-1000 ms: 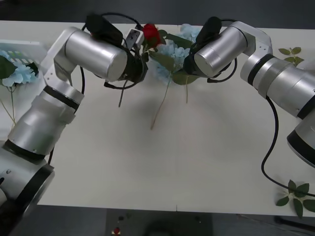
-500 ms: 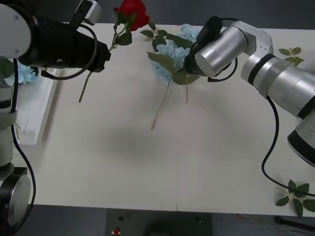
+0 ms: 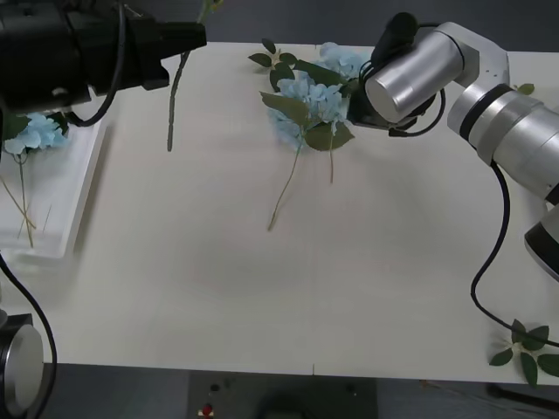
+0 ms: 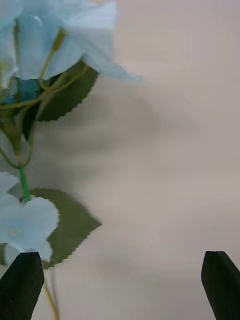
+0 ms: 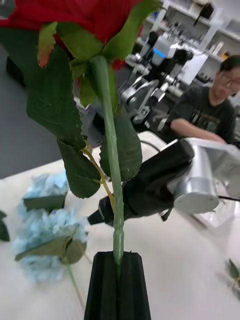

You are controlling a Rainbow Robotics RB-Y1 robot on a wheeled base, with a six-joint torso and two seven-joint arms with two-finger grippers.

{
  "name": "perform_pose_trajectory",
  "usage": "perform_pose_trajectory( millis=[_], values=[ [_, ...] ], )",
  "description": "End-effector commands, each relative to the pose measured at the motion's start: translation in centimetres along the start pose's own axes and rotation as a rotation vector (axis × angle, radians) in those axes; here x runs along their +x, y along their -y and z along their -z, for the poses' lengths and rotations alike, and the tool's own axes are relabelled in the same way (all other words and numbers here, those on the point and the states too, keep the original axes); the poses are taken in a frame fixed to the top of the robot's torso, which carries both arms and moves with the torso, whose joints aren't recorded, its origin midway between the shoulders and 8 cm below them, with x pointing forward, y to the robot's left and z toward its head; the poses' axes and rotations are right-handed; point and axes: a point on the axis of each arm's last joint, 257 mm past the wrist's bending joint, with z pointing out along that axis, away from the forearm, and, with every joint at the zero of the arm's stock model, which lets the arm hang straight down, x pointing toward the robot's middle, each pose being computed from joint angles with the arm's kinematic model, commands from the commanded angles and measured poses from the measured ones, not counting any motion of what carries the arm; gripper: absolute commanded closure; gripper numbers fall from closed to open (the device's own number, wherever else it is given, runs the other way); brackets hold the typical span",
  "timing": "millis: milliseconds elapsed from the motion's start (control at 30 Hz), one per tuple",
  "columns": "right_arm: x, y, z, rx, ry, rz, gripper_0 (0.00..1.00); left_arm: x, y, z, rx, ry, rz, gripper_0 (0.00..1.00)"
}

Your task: Put the red flowers into the right box and the blue flowers into the left box

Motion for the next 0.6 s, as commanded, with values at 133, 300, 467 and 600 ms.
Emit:
perform_pose_trajectory(
  millis=[133,300,467,600],
  values=[
    [-0.7,1.6,0.0,0.042,0.033,0.029,0.08,-1.9,3.1,-0.6,0.072,0.156,-0.162,1.00],
    [-0.2,3.5,-0.2,0.087,0.020,0.036,0.07,-2.4,4.5,-1.7,0.094,0.242,-0.218,1.00],
    [-3.1,3.3,2.4,-0.005,0.027,-0.027,0.08,-2.4,6.1,-3.1,0.123,0.270,-0.231,1.00],
    [-5.7,3.1,7.0,-0.113,0.010,0.012,0.07,-2.3,6.4,-3.3,0.129,0.271,-0.225,1.00]
  ],
)
